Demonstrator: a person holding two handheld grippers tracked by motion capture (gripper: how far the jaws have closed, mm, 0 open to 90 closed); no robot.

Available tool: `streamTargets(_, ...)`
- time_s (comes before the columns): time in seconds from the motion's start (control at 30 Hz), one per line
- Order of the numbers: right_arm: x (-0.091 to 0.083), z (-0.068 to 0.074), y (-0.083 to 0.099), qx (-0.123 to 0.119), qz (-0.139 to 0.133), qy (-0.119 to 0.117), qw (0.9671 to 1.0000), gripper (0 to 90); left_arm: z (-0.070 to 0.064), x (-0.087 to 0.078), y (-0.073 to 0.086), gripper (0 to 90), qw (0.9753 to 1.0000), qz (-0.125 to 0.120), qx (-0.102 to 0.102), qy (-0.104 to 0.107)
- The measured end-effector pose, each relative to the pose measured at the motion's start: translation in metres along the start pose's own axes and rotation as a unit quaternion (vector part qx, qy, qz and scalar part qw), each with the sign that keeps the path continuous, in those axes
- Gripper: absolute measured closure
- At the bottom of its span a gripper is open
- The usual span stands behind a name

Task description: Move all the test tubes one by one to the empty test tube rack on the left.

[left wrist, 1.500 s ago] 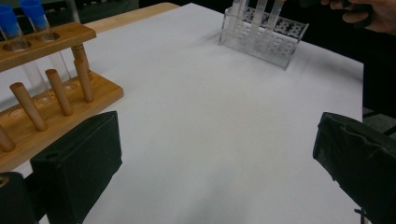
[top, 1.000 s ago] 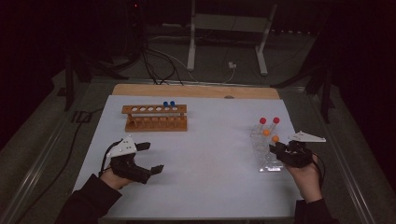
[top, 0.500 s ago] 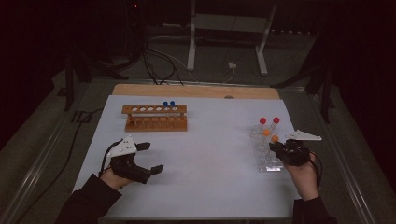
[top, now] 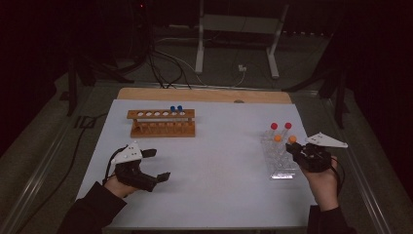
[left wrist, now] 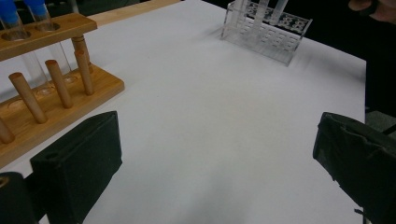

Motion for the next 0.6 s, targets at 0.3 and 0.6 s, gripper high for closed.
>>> streamTargets(0.3, -0.028, 0.01, -0.017, -0.009, -0.045, -0.017, 0.9988, 75.6, 0.0, 0.001, 0.0, 2.1, 1.0, 0.001, -0.002, 0.001)
streamTargets(0.6, -0.026, 0.045, -0.023, -0.032, -0.045, -0.068, 0.9962, 75.6, -0.002, 0.004, -0.001, 2.1, 0.9999, 0.006, -0.003, 0.01)
Point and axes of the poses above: each handheld gripper's, and its own axes: x roughly forward along the jaws, y roughly out of its underside, z roughly to its left, the point moved 3 cm from there along x, roughly forward along the jaws, and after that the axes turned 9 degrees about y, right-handed, at the moved point
